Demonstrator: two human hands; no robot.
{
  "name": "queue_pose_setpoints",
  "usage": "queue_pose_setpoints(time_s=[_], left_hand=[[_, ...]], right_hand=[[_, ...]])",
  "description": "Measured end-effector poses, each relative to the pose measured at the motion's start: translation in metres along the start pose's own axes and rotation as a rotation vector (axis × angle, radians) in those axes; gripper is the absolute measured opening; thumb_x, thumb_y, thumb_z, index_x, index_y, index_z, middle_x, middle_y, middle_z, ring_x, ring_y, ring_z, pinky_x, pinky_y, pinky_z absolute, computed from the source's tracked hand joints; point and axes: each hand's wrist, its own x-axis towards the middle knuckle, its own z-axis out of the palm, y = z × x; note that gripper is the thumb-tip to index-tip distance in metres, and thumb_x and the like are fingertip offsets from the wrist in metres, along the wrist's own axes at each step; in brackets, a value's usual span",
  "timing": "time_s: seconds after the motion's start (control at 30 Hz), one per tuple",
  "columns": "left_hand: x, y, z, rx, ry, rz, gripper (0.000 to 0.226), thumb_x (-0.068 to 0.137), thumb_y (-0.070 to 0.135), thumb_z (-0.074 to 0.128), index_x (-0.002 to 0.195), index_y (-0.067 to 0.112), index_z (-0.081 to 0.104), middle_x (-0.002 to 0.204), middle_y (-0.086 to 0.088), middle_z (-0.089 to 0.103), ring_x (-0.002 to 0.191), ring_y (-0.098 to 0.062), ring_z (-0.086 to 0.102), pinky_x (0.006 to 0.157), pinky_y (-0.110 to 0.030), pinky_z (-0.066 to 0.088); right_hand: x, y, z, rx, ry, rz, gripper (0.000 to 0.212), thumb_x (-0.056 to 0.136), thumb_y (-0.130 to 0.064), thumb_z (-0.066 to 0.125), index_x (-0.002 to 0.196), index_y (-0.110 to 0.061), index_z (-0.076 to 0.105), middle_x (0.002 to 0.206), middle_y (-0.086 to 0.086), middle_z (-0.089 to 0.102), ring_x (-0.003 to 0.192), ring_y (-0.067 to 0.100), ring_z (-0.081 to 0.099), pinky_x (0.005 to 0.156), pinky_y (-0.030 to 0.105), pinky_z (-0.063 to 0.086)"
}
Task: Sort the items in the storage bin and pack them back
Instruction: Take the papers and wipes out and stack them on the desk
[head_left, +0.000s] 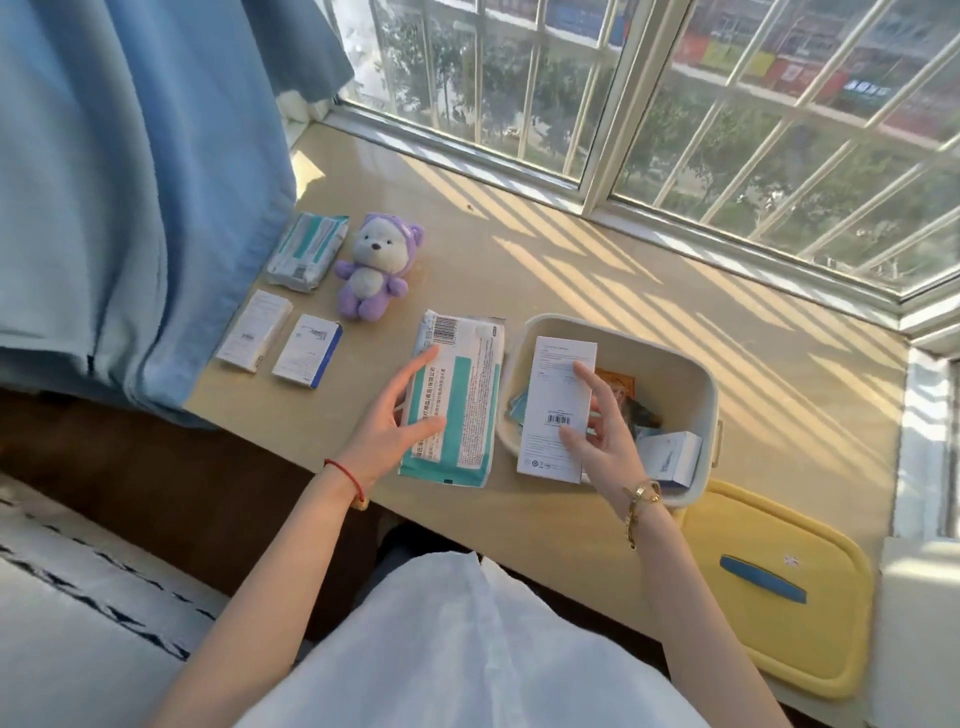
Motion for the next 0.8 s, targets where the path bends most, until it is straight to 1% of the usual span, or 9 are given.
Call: queue_pose_setpoints(time_s=[0.07,0.17,0.27,0.37,0.47,0.57,0.63,0.77,0.8], left_hand=[[-0.006,0.002,-0.018,-0.006,0.031,0.017,0.080,0.084,-0.006,0.064,0.141,0.043,0.039,0.127,-0.003,0.056,0.114,-0.019,0.060,0.081,-0.038,0.058],[-0.011,0.004,-0.050,-0.036,0.077,0.032,0.079,0.085,-0.007,0.063,0.142,0.042,0.039,0.127,0.000,0.055,0.115,-0.017,0.060,0.081,-0.037,0.058],[-0.009,0.006,-0.090,-0.062,0.110,0.032,0.079,0.085,-0.007,0.062,0.140,0.045,0.040,0.128,0.001,0.054,0.115,-0.016,0.059,0.078,-0.035,0.058],[0.001,0.009,-0.142,-0.079,0.122,0.029,0.079,0.086,-0.007,0.061,0.139,0.048,0.041,0.130,0.002,0.054,0.118,-0.017,0.058,0.078,-0.035,0.058],[0.020,0.016,-0.205,-0.065,0.124,0.023,0.079,0.086,-0.006,0.062,0.137,0.050,0.041,0.133,0.003,0.052,0.121,-0.016,0.055,0.083,-0.041,0.058],[0.044,0.026,-0.270,-0.053,0.092,0.018,0.079,0.085,-0.007,0.062,0.136,0.050,0.043,0.136,0.003,0.051,0.122,-0.015,0.055,0.084,-0.043,0.058],[0.062,0.033,-0.311,-0.035,0.071,0.004,0.079,0.085,-0.006,0.063,0.136,0.051,0.043,0.136,0.002,0.051,0.122,-0.016,0.055,0.086,-0.045,0.057],[0.096,0.046,-0.379,0.004,0.027,-0.043,0.080,0.084,-0.007,0.063,0.136,0.052,0.043,0.133,0.002,0.052,0.117,-0.017,0.059,0.081,-0.044,0.058],[0.105,0.048,-0.392,0.017,0.015,-0.051,0.080,0.084,-0.007,0.063,0.136,0.051,0.043,0.131,0.002,0.053,0.116,-0.018,0.059,0.080,-0.043,0.059]], right_hand=[[0.008,-0.009,0.020,-0.022,-0.033,-0.024,0.066,0.093,-0.006,0.057,0.139,-0.048,0.036,0.135,-0.009,0.046,0.103,0.023,0.061,0.077,0.043,0.060],[0.025,-0.018,0.053,-0.081,-0.087,-0.041,0.067,0.092,-0.010,0.058,0.138,-0.053,0.034,0.136,0.001,0.046,0.107,0.024,0.060,0.078,0.044,0.060],[0.043,-0.029,0.092,-0.066,-0.101,-0.044,0.068,0.092,-0.007,0.058,0.138,-0.052,0.035,0.134,0.006,0.048,0.105,0.024,0.061,0.079,0.043,0.060],[0.063,-0.041,0.139,-0.050,-0.098,-0.029,0.068,0.092,-0.003,0.056,0.136,-0.052,0.038,0.130,0.009,0.053,0.099,0.020,0.064,0.076,0.034,0.060],[0.089,-0.047,0.192,-0.044,-0.055,-0.024,0.068,0.092,-0.004,0.057,0.135,-0.053,0.038,0.130,0.012,0.052,0.099,0.019,0.064,0.071,0.026,0.057],[0.112,-0.054,0.249,-0.027,0.017,0.002,0.068,0.090,-0.004,0.057,0.138,-0.048,0.038,0.129,0.014,0.053,0.094,0.018,0.064,0.069,0.024,0.055],[0.125,-0.061,0.285,-0.004,0.062,0.034,0.066,0.086,-0.011,0.058,0.137,-0.048,0.038,0.128,0.015,0.054,0.091,0.016,0.063,0.067,0.022,0.054],[0.151,-0.069,0.348,0.017,0.116,0.088,0.065,0.088,-0.009,0.058,0.137,-0.048,0.038,0.127,0.016,0.053,0.092,0.017,0.063,0.067,0.020,0.053],[0.158,-0.070,0.361,0.015,0.128,0.099,0.065,0.087,-0.012,0.058,0.136,-0.050,0.038,0.126,0.015,0.053,0.093,0.018,0.064,0.067,0.021,0.054]])
